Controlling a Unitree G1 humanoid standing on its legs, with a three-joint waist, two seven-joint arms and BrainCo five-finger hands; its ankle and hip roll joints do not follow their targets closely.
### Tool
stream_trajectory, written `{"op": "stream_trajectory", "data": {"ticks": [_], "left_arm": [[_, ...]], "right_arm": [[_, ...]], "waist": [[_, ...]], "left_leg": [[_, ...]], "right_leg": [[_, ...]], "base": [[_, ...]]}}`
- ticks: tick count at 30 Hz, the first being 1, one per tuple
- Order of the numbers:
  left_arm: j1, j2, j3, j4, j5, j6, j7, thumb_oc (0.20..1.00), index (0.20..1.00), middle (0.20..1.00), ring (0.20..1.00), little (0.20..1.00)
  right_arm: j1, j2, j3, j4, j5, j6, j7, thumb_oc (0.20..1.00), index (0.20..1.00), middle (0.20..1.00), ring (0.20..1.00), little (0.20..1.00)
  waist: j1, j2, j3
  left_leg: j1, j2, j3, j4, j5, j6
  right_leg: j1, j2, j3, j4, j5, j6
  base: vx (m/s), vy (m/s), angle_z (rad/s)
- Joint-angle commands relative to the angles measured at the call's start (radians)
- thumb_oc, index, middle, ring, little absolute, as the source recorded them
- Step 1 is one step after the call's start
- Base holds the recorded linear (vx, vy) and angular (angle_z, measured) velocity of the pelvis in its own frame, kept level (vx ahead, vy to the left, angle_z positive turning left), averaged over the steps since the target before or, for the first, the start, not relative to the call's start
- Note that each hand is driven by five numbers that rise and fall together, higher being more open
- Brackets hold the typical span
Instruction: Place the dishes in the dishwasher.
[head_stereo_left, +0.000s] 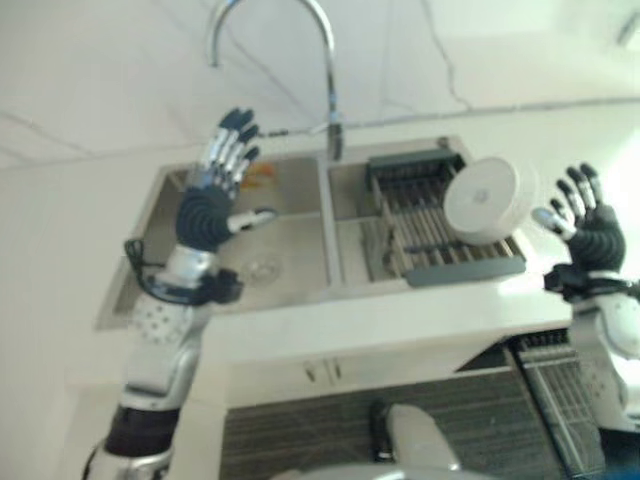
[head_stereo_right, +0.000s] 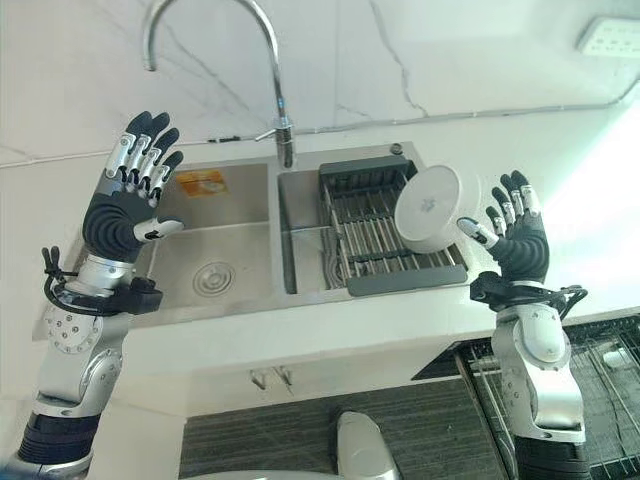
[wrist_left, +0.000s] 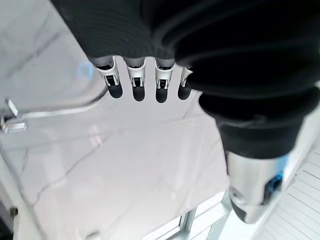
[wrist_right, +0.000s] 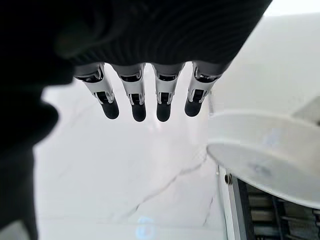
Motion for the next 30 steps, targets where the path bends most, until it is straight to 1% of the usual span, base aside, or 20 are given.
{"op": "stream_trajectory", "data": {"ticks": [1, 2, 3, 5, 7, 8, 10, 12, 16, 23, 26, 28, 29, 30], "left_arm": [[0.034, 0.021, 0.002, -0.043, 0.014, -0.032, -0.002, 1.000, 1.000, 1.000, 1.000, 1.000], [0.042, 0.017, 0.003, -0.046, 0.017, -0.034, -0.002, 1.000, 1.000, 1.000, 1.000, 1.000], [0.042, 0.008, -0.005, -0.040, 0.020, -0.037, -0.004, 1.000, 1.000, 1.000, 1.000, 1.000], [0.042, 0.006, -0.011, -0.038, 0.027, -0.040, 0.008, 1.000, 1.000, 1.000, 1.000, 1.000], [0.046, 0.006, -0.013, -0.029, 0.030, -0.061, 0.005, 1.000, 1.000, 1.000, 1.000, 1.000], [0.042, 0.005, -0.017, -0.026, 0.033, -0.067, 0.001, 1.000, 1.000, 1.000, 1.000, 1.000], [0.019, 0.007, -0.035, -0.014, 0.060, -0.075, 0.003, 1.000, 1.000, 1.000, 1.000, 1.000], [0.010, 0.017, -0.038, -0.018, 0.043, -0.068, 0.004, 1.000, 1.000, 1.000, 1.000, 1.000], [0.004, 0.019, -0.043, -0.028, 0.044, -0.050, 0.010, 1.000, 1.000, 1.000, 1.000, 1.000], [0.003, 0.016, -0.046, -0.032, 0.042, -0.038, 0.030, 1.000, 1.000, 1.000, 1.000, 1.000], [-0.006, 0.013, -0.056, -0.030, 0.047, -0.036, 0.040, 1.000, 1.000, 1.000, 1.000, 1.000], [0.001, 0.016, -0.058, -0.034, 0.047, -0.042, 0.042, 1.000, 1.000, 1.000, 1.000, 1.000], [0.010, 0.018, -0.057, -0.037, 0.053, -0.049, 0.042, 1.000, 1.000, 1.000, 1.000, 1.000], [0.019, 0.022, -0.058, -0.041, 0.063, -0.056, 0.044, 1.000, 1.000, 1.000, 1.000, 1.000]], "right_arm": [[-0.002, -0.019, -0.002, -0.065, 0.057, -0.046, 0.034, 1.000, 1.000, 1.000, 1.000, 1.000], [0.001, -0.018, -0.002, -0.066, 0.053, -0.044, 0.038, 1.000, 1.000, 1.000, 1.000, 1.000], [-0.012, -0.017, 0.005, -0.061, 0.064, -0.039, 0.030, 1.000, 1.000, 1.000, 1.000, 1.000], [-0.031, -0.012, 0.020, -0.054, 0.058, -0.035, 0.025, 1.000, 1.000, 1.000, 1.000, 1.000], [-0.037, 0.002, 0.029, -0.058, 0.046, -0.035, 0.018, 1.000, 1.000, 1.000, 1.000, 1.000], [-0.040, 0.008, 0.033, -0.059, 0.040, -0.038, 0.011, 1.000, 1.000, 1.000, 1.000, 1.000], [-0.054, 0.012, 0.040, -0.050, 0.012, -0.052, -0.009, 1.000, 1.000, 1.000, 1.000, 1.000], [-0.035, 0.006, 0.015, -0.060, 0.031, -0.040, -0.018, 1.000, 1.000, 1.000, 1.000, 1.000], [-0.001, 0.012, -0.004, -0.077, 0.031, -0.043, -0.013, 1.000, 1.000, 1.000, 1.000, 1.000], [0.001, 0.018, 0.003, -0.080, 0.035, -0.028, -0.015, 1.000, 1.000, 1.000, 1.000, 1.000], [-0.014, 0.011, 0.004, -0.070, 0.038, -0.014, -0.027, 1.000, 1.000, 1.000, 1.000, 1.000], [-0.015, 0.005, 0.004, -0.069, 0.052, -0.004, -0.031, 1.000, 1.000, 1.000, 1.000, 1.000], [-0.013, 0.003, 0.001, -0.071, 0.051, -0.004, -0.017, 1.000, 1.000, 1.000, 1.000, 1.000], [-0.013, -0.002, 0.005, -0.072, 0.050, -0.001, 0.011, 1.000, 1.000, 1.000, 1.000, 1.000]], "waist": [[0.029, -0.028, -0.059], [0.040, -0.040, -0.051], [0.065, -0.052, -0.034], [0.076, -0.037, -0.022], [0.073, -0.019, -0.013], [0.070, -0.018, -0.010], [0.064, -0.013, -0.008], [0.053, -0.012, -0.017], [0.045, -0.020, -0.030], [0.053, -0.034, -0.027], [0.060, -0.044, -0.023], [0.063, -0.044, -0.020], [0.068, -0.041, -0.019], [0.075, -0.038, -0.014]], "left_leg": [[-0.013, -0.030, -0.029, 0.050, 0.251, 0.009], [-0.025, -0.046, -0.029, 0.067, 0.280, 0.011], [-0.082, -0.111, -0.035, 0.058, 0.210, 0.048], [-0.128, -0.160, -0.051, 0.050, 0.126, 0.076], [-0.161, -0.171, -0.044, 0.050, 0.056, 0.092], [-0.160, -0.170, -0.043, 0.050, 0.045, 0.097], [-0.159, -0.166, -0.064, 0.050, 0.021, 0.098], [-0.161, -0.152, -0.052, 0.050, 0.015, 0.100], [-0.169, -0.156, -0.066, 0.050, 0.003, 0.112], [-0.179, -0.167, -0.073, 0.050, 0.003, 0.127], [-0.177, -0.174, -0.077, 0.050, -0.001, 0.134], [-0.178, -0.173, -0.082, 0.050, 0.005, 0.137], [-0.182, -0.168, -0.088, 0.050, 0.013, 0.139], [-0.185, -0.159, -0.092, 0.050, 0.020, 0.140]], "right_leg": [[0.089, -0.062, 0.072, -0.170, 0.060, 0.110], [0.110, -0.061, 0.085, -0.170, 0.051, 0.102], [0.137, -0.061, 0.099, -0.170, 0.039, 0.107], [0.142, -0.042, 0.113, -0.170, 0.039, 0.126], [0.135, -0.025, 0.117, -0.170, 0.048, 0.142], [0.129, -0.027, 0.113, -0.170, 0.054, 0.145], [0.120, -0.025, 0.100, -0.170, 0.062, 0.151], [0.119, -0.032, 0.080, -0.170, 0.064, 0.156], [0.113, -0.042, 0.073, -0.170, 0.067, 0.161], [0.097, -0.055, 0.066, -0.170, 0.085, 0.173], [0.095, -0.061, 0.058, -0.170, 0.107, 0.182], [0.107, -0.048, 0.052, -0.170, 0.119, 0.182], [0.132, -0.031, 0.044, -0.170, 0.126, 0.177], [0.158, -0.020, 0.034, -0.170, 0.149, 0.179]], "base": [[0.15, -0.170, -0.38], [0.15, -0.103, -0.52], [0.16, -0.063, -0.48], [0.09, 0.046, -0.47], [0.07, 0.061, -0.22], [0.06, 0.055, -0.01], [0.04, 0.076, 0.18], [0.06, 0.118, 0.27], [0.04, 0.105, 0.06], [0.02, 0.111, 0.03], [0.01, 0.110, 0.02], [0.01, 0.136, -0.01], [-0.01, 0.126, -0.02], [-0.02, 0.091, -0.06]]}}
